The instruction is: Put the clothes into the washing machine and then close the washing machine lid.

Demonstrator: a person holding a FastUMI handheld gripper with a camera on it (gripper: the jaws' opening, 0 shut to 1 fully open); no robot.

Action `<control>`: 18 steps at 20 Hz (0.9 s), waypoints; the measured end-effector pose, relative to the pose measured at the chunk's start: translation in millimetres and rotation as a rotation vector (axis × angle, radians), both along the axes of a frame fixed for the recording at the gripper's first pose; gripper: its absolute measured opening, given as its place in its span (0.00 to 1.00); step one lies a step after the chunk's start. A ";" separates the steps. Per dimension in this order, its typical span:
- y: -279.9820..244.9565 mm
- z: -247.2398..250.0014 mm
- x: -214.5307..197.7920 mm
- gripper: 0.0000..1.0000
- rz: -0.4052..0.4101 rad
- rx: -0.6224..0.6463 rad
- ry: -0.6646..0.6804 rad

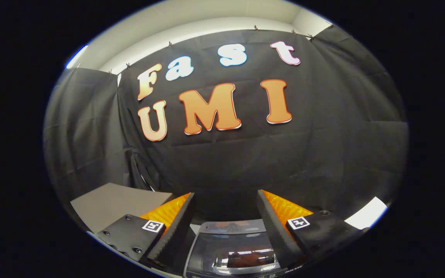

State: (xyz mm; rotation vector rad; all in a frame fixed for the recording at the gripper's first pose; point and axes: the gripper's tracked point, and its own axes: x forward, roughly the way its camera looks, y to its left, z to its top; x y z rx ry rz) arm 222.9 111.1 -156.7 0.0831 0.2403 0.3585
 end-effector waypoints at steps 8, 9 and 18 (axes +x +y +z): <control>-10.2 89.3 -98.5 1.00 -0.086 -0.004 -0.126; -10.6 96.1 -111.5 1.00 -0.094 -0.011 -0.133; -7.8 135.5 -219.2 1.00 -0.159 -0.001 -0.168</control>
